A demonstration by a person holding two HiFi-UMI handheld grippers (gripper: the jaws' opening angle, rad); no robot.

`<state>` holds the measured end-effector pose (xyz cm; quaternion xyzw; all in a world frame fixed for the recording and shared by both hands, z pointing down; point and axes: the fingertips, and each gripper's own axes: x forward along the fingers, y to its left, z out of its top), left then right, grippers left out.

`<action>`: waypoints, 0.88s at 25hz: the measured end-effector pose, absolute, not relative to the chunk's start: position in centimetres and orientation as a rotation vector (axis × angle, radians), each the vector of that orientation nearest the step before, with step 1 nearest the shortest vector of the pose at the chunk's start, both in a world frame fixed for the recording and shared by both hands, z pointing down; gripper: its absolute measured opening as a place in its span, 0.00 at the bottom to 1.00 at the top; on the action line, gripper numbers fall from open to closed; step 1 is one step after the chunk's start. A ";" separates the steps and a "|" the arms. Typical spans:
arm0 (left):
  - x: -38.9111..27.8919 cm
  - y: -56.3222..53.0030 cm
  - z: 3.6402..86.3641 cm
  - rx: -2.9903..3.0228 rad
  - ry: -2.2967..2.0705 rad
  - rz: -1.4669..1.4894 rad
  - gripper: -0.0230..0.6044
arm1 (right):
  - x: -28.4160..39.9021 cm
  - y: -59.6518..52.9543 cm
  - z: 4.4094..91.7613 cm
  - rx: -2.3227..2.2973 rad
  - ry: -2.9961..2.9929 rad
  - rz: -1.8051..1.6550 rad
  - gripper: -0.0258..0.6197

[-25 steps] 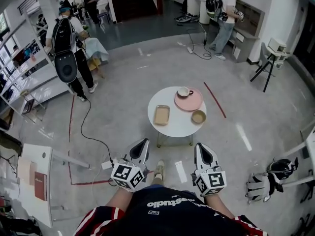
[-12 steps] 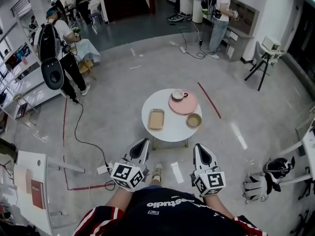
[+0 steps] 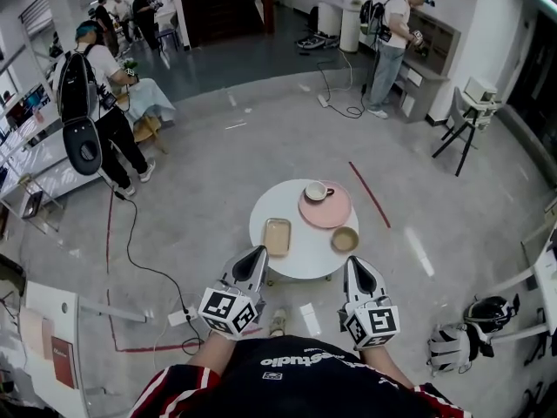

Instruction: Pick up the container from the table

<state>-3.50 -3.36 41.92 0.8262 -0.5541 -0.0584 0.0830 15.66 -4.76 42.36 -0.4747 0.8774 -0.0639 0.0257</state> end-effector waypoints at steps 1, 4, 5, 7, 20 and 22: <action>-4.0 -4.2 41.9 2.466 -1.654 -0.175 0.08 | 15.1 -5.6 42.3 -1.465 2.716 -0.198 0.06; -5.5 -6.7 41.9 2.453 -1.651 -0.170 0.08 | 13.1 -7.9 42.2 -1.454 2.733 -0.199 0.06; -6.0 -7.5 41.9 2.451 -1.646 -0.170 0.08 | 12.6 -8.6 42.1 -1.453 2.737 -0.197 0.06; -6.6 -9.0 41.8 2.457 -1.633 -0.172 0.08 | 11.7 -9.9 42.0 -1.458 2.742 -0.196 0.07; -10.5 -17.9 42.1 2.489 -1.577 -0.171 0.08 | 7.8 -18.1 41.3 -1.510 2.709 -0.176 0.06; -11.1 -19.2 42.5 2.489 -1.574 -0.168 0.08 | 7.3 -19.1 41.5 -1.520 2.704 -0.170 0.06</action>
